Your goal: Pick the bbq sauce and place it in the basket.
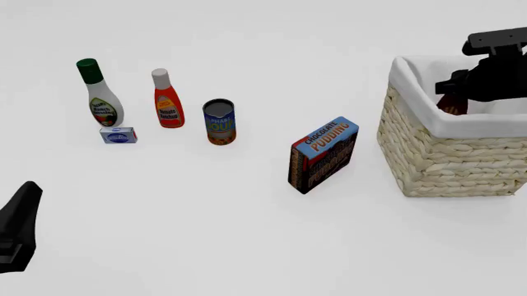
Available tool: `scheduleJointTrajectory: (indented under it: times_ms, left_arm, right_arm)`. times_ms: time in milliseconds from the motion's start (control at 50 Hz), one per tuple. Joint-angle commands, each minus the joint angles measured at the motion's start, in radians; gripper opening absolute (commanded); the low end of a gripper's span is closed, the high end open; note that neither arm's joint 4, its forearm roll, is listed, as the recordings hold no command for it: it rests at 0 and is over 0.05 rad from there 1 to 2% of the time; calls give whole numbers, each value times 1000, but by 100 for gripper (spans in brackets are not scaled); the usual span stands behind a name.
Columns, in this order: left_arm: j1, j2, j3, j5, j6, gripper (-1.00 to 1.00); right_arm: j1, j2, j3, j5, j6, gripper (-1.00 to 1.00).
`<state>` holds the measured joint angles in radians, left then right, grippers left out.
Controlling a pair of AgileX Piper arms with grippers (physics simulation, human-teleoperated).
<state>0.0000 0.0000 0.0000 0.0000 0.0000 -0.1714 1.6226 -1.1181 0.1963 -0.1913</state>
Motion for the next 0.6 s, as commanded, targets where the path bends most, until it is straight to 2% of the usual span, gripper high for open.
scheduleJointTrajectory:
  times_ms: [20, 120, 140, 600]
  left_arm:
    - [0, 0, 0, 0, 0, 100]
    - [0, 0, 0, 0, 0, 100]
    - [0, 0, 0, 0, 0, 100]
    - [0, 0, 0, 0, 0, 100]
  right_arm:
    - [-7, 34, 0, -28, 14, -100]
    - [-18, 40, -13, -26, 10, -100]
    - [-16, 39, -14, -24, 10, 100]
    - [-21, -24, -38, 25, -2, 100]
